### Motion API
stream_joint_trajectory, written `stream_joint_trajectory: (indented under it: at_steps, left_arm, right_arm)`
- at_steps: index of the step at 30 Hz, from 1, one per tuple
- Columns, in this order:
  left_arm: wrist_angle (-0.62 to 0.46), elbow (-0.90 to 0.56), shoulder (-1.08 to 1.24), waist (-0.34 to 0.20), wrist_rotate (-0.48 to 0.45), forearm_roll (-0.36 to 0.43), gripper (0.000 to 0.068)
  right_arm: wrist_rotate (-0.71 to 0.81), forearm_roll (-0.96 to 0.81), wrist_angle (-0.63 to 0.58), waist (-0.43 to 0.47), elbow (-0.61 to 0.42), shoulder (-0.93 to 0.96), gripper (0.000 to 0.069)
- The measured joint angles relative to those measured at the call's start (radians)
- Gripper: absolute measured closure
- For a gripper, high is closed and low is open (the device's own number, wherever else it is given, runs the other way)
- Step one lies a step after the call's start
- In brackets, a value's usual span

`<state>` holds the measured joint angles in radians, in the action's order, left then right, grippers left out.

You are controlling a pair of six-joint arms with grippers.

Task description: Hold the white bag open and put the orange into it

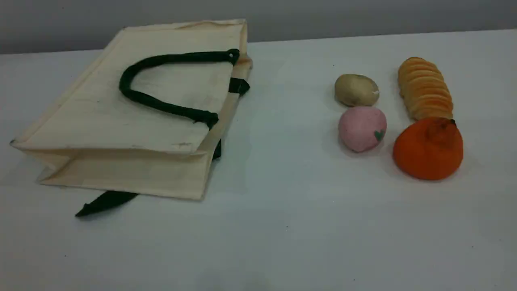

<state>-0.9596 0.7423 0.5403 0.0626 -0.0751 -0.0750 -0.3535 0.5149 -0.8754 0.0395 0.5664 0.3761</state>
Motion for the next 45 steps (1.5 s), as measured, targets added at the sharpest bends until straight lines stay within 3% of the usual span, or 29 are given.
stream_joint_trajectory:
  at_steps: [6, 13, 31, 37, 45]
  left_arm:
    - [0.038, 0.051, 0.273, 0.0, 0.0, -0.003, 0.0303]
    - [0.153, 0.113, 0.544, 0.0, 0.006, -0.032, 0.0302]
    - [0.573, 0.123, 1.032, 0.0, 0.041, -0.113, 0.0233]
    - [0.604, 0.217, 1.177, 0.0, 0.051, -0.117, 0.0233]
    - [0.565, 0.415, 1.374, 0.0, 0.085, -0.148, 0.0233]
  right_arm:
    - [-0.151, 0.2, 0.115, 0.0, 0.0, 0.207, 0.0192]
    - [-0.289, 0.36, 0.204, 0.0, 0.0, 0.427, 0.0192]
    - [-0.749, 0.876, 0.336, 0.0, 0.001, 0.864, 0.0192]
    - [-0.844, 0.963, 0.331, 0.0, 0.001, 0.926, 0.0192]
    - [-0.88, 0.984, 0.325, 0.0, 0.001, 0.933, 0.0192]
